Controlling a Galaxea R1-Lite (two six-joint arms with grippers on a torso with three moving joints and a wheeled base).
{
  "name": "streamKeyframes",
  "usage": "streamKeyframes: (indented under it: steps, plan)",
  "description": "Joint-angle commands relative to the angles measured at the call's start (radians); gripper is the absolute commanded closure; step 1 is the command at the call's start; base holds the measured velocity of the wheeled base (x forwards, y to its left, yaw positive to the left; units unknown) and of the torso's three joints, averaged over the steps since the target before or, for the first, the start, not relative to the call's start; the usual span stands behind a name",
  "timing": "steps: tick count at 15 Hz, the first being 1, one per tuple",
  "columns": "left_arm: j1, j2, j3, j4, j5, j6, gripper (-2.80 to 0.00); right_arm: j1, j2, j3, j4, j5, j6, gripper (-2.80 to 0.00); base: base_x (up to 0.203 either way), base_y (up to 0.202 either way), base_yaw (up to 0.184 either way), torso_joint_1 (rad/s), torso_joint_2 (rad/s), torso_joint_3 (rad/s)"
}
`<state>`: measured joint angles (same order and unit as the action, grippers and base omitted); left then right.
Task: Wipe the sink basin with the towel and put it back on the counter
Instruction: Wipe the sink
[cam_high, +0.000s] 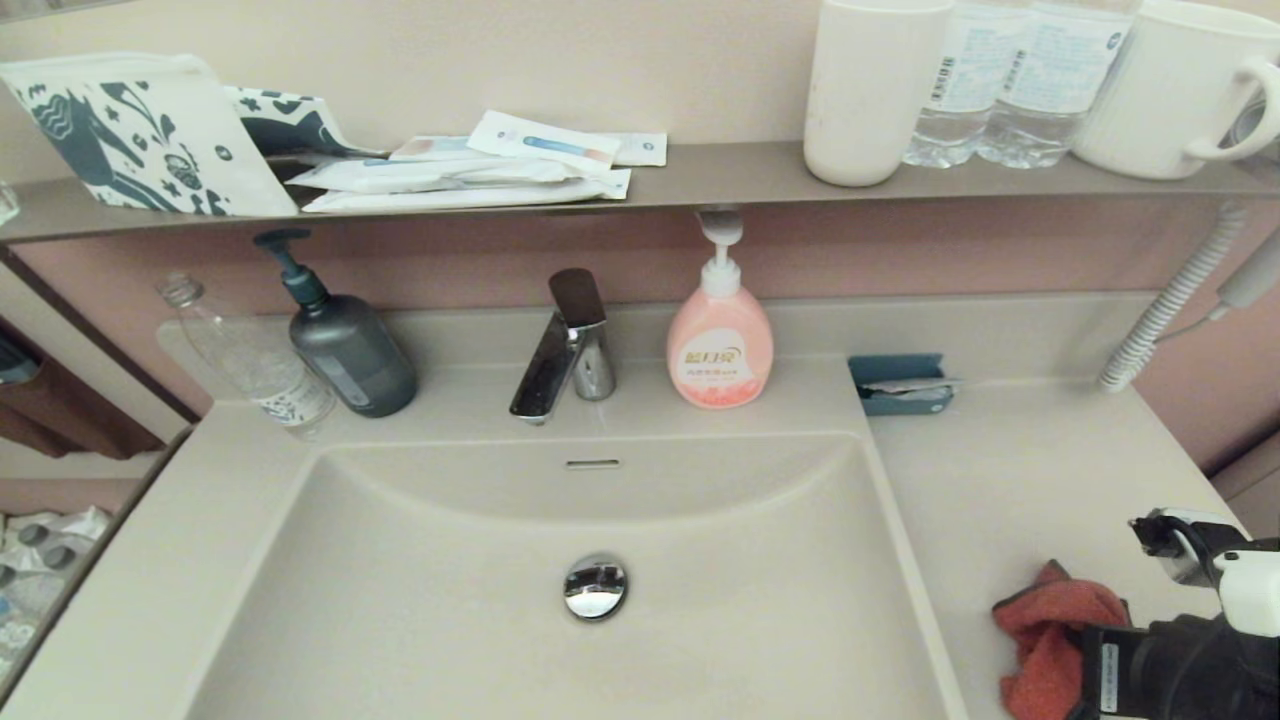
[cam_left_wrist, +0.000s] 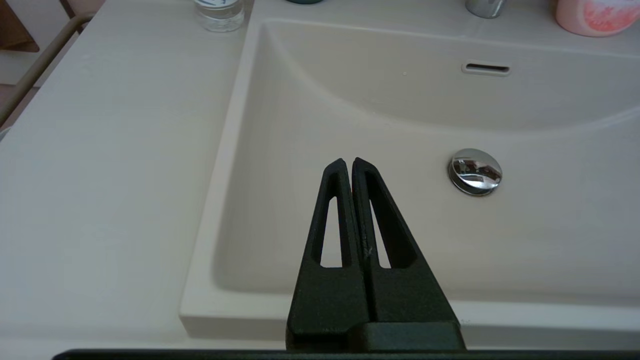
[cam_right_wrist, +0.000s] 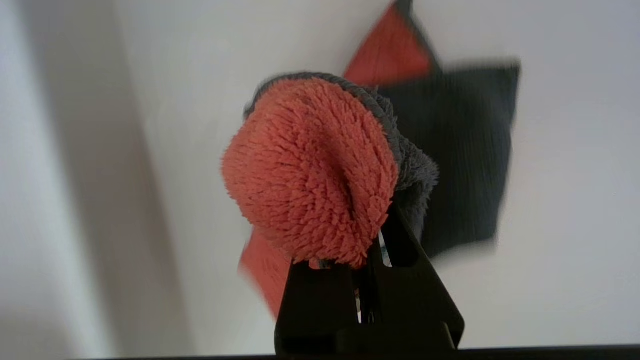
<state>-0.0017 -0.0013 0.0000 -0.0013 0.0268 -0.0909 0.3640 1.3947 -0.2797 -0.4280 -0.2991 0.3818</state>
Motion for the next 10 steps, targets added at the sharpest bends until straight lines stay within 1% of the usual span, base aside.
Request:
streamKeyframes:
  steps: [1, 3, 5, 8, 9, 10]
  plan:
    - [0.0, 0.001, 0.0, 0.0, 0.001, -0.001, 0.0, -0.078, 0.146, 0.078, -0.292, 0.05, -0.032, 0.0, 0.0, 0.0, 0.0, 0.0, 0.0, 0.0]
    - [0.0, 0.001, 0.0, 0.0, 0.001, 0.0, 0.0, -0.146, 0.297, 0.149, -0.539, 0.124, -0.073, 0.0, 0.0, 0.0, 0.0, 0.0, 0.0, 0.0]
    - [0.002, 0.001, 0.0, 0.0, 0.001, -0.001, 0.0, -0.183, 0.465, 0.211, -0.785, 0.177, -0.094, 0.0, 0.0, 0.0, 0.0, 0.0, 0.0, 0.0]
    - [0.0, 0.001, 0.0, 0.0, 0.001, 0.0, 0.0, -0.213, 0.704, 0.249, -1.056, 0.207, -0.103, 0.0, 0.0, 0.0, 0.0, 0.0, 0.0, 0.0]
    - [0.0, 0.001, 0.0, 0.0, 0.001, -0.001, 0.0, -0.222, 0.737, 0.247, -1.118, 0.216, -0.101, 0.0, 0.0, 0.0, 0.0, 0.0, 0.0, 0.0]
    - [0.0, 0.001, 0.0, 0.0, 0.001, -0.001, 0.0, -0.229, 0.747, 0.226, -1.142, 0.223, -0.1, 0.0, 0.0, 0.0, 0.0, 0.0, 0.0, 0.0]
